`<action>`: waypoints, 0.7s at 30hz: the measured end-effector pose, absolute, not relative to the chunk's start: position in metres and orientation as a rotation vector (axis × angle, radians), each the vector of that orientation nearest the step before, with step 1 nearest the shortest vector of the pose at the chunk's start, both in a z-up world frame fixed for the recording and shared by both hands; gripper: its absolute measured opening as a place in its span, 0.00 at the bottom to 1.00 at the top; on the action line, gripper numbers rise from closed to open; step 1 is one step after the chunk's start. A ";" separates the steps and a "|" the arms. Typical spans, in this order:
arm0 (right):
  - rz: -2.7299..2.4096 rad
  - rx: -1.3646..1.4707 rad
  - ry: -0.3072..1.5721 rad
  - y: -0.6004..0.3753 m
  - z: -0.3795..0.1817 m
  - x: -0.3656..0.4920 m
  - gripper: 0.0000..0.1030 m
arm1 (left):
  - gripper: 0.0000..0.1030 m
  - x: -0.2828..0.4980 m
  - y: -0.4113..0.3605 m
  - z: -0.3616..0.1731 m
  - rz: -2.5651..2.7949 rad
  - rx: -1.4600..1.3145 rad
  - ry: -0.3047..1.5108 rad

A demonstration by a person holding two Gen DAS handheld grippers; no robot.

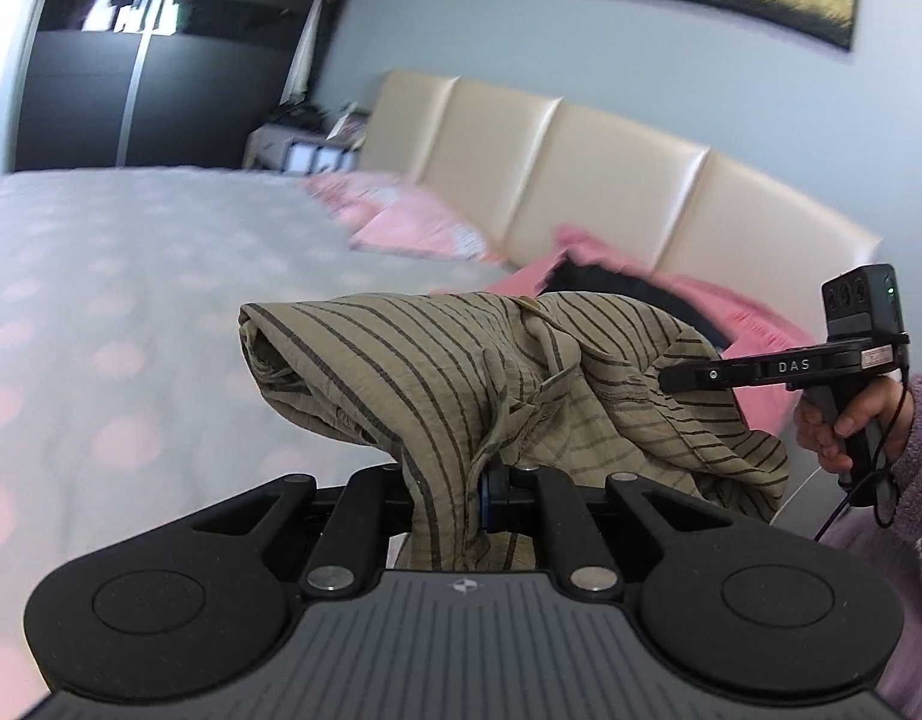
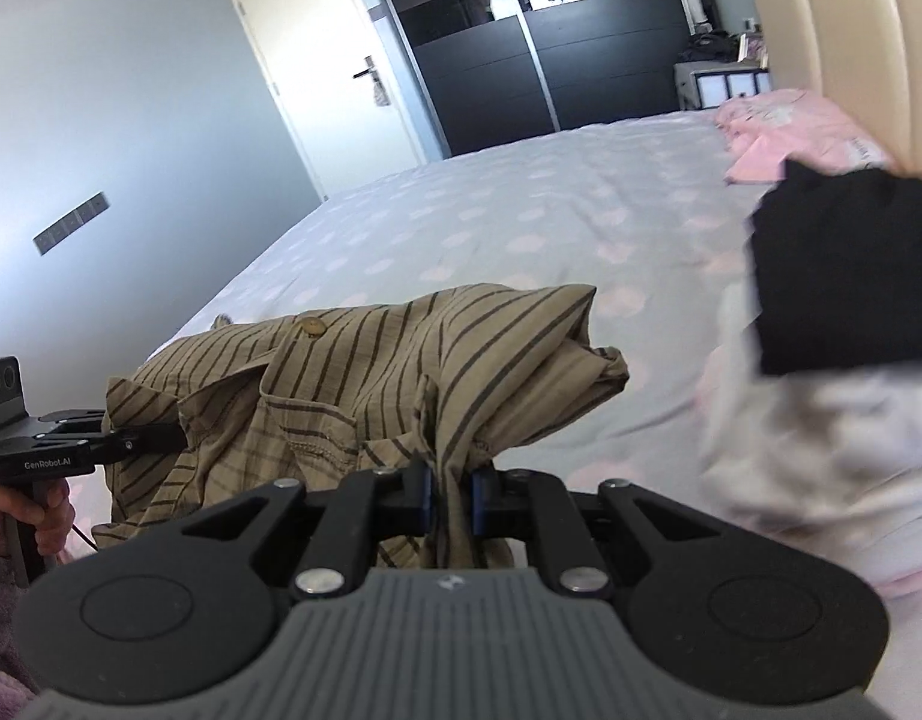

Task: Fold clothes
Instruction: 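Lift the folded shirt with both grippers and carry it toward the pillows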

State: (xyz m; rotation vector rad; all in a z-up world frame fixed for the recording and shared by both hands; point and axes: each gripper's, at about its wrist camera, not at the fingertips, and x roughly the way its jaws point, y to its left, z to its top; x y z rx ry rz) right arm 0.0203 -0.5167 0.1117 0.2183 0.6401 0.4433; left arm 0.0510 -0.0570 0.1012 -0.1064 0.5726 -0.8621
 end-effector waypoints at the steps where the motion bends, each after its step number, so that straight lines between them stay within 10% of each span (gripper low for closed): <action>1: 0.429 0.213 0.628 -0.528 0.124 0.021 0.13 | 0.08 0.054 -0.070 0.109 -0.883 -0.114 0.561; 21: 0.179 0.140 0.534 -0.703 0.264 0.022 0.13 | 0.08 0.108 -0.264 0.160 -1.135 -0.251 0.476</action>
